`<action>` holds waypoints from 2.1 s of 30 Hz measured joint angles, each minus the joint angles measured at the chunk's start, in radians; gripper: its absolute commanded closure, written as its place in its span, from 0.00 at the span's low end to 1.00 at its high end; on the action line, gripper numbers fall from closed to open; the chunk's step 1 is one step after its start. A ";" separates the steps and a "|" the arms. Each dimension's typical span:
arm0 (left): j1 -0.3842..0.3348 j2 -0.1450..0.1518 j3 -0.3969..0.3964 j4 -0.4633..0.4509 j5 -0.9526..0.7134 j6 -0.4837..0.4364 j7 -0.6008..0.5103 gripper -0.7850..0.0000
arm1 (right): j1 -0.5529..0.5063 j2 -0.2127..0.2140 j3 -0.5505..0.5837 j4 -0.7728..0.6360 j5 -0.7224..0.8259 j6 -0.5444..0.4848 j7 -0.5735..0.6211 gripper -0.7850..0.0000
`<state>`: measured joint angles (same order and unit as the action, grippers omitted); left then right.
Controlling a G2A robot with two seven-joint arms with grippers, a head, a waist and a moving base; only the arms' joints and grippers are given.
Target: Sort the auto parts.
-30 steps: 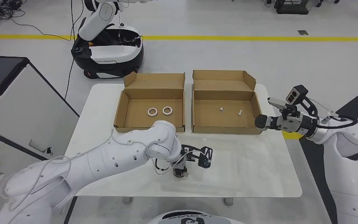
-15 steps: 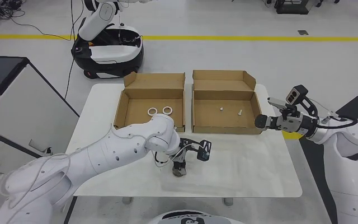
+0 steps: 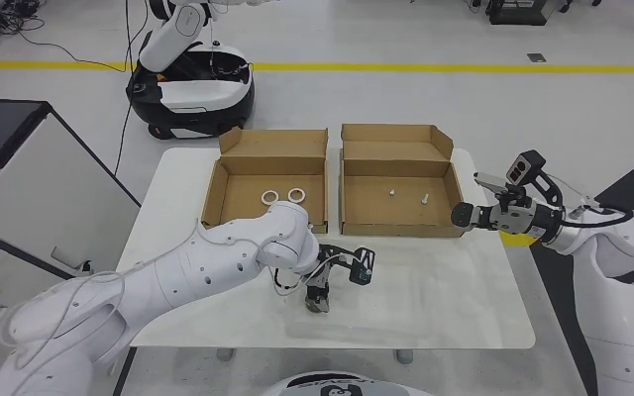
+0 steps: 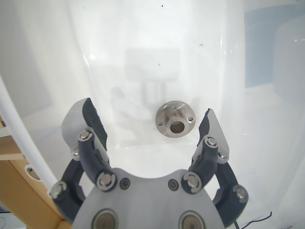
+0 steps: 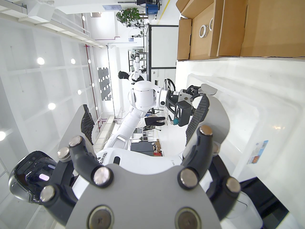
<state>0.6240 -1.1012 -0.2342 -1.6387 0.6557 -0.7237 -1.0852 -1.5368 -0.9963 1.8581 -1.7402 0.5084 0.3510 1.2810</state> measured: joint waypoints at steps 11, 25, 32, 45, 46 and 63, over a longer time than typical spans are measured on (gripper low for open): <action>0.009 0.000 -0.002 -0.008 0.002 0.004 0.017 0.00 | 0.000 0.000 0.000 0.000 0.000 0.000 0.000 0.00; 0.029 0.016 -0.007 -0.083 -0.066 0.094 -0.105 0.00 | 0.000 0.000 0.000 0.000 0.000 0.000 0.000 0.00; 0.039 0.027 0.001 -0.105 -0.065 0.117 -0.128 0.25 | 0.000 0.000 0.000 0.000 0.000 0.000 0.000 0.00; 0.052 0.043 -0.006 -0.118 -0.058 0.117 -0.128 0.54 | 0.000 0.000 0.000 0.000 0.000 0.000 0.000 0.00; 0.052 0.044 -0.008 -0.119 -0.056 0.118 -0.129 0.54 | 0.000 0.000 0.000 0.000 0.000 0.000 0.000 0.00; 0.048 0.041 0.008 -0.122 -0.038 0.156 -0.168 0.65 | 0.000 0.000 0.000 0.000 0.000 0.000 0.000 0.00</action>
<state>0.6723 -1.0598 -0.2263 -1.7609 0.6174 -0.5672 -1.2529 -1.5368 -0.9963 1.8581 -1.7402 0.5084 0.3510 1.2810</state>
